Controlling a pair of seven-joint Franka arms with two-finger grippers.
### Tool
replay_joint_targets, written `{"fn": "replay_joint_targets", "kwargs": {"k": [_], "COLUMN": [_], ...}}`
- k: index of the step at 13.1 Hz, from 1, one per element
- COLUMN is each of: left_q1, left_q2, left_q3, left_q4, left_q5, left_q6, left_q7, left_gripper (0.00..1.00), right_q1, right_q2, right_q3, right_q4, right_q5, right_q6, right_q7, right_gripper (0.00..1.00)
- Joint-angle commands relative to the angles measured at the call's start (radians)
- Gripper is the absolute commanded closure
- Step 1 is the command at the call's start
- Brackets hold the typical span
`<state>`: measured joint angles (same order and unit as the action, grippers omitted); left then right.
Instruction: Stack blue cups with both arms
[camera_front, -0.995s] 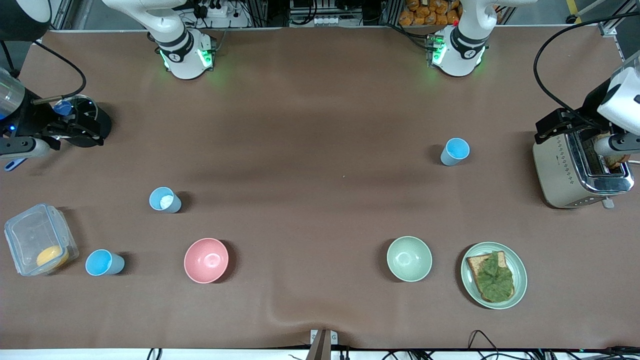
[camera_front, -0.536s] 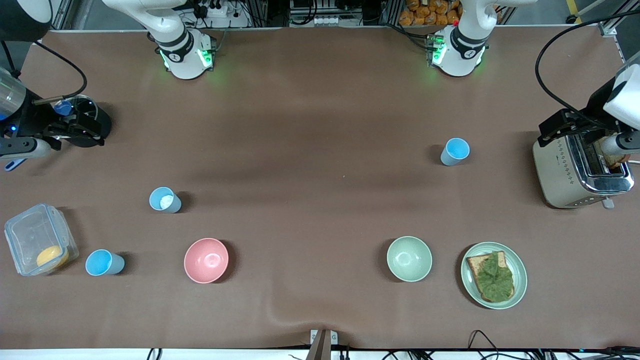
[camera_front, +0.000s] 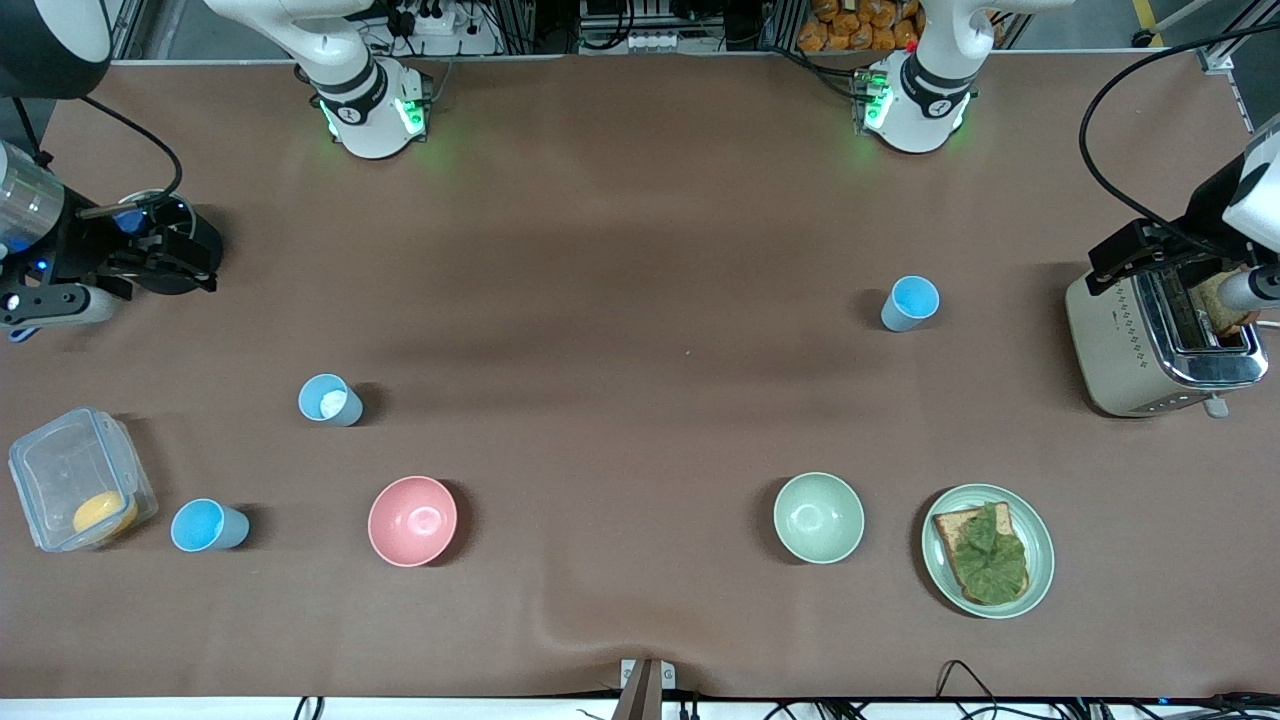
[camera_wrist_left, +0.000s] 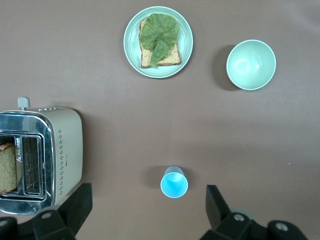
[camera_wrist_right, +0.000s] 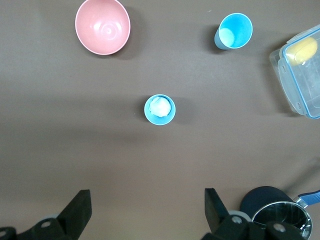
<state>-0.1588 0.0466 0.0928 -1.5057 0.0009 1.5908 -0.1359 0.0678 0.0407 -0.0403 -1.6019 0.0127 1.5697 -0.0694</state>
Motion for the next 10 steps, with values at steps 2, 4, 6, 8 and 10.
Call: {"fn": "replay_joint_targets", "kwargs": {"k": [2,4,6,8,10], "left_q1": [0.004,0.005,0.004,0.004,0.004], "left_q2": [-0.011,-0.014,-0.01,-0.01,-0.01], "left_q3": [0.002,0.002,0.002,0.002,0.002], "left_q4": [0.001,-0.004,0.001,0.001,-0.001], "left_q5": [-0.022,-0.021,-0.024,-0.024,-0.024], "left_q6": [0.003,-0.002,0.003,0.003,0.003], "left_q7": [0.012,0.013,0.012,0.012,0.012], "left_gripper": [0.0,0.0,0.0,0.0,0.0], "right_q1": [0.003,0.004,-0.002,-0.016,-0.016], "right_q2": [0.045,0.074,0.106,0.181,0.263], "right_q3": [0.013,0.014,0.014,0.013,0.013], "right_q4": [0.022,0.014,0.014,0.014,0.013], "right_q5": [0.009,0.009,0.009,0.009,0.009], "right_q6": [-0.022,-0.02,-0.019,-0.002,0.039], "right_q7": [0.003,0.002,-0.001,-0.009,-0.009], "right_gripper": [0.0,0.0,0.0,0.0,0.0]}}
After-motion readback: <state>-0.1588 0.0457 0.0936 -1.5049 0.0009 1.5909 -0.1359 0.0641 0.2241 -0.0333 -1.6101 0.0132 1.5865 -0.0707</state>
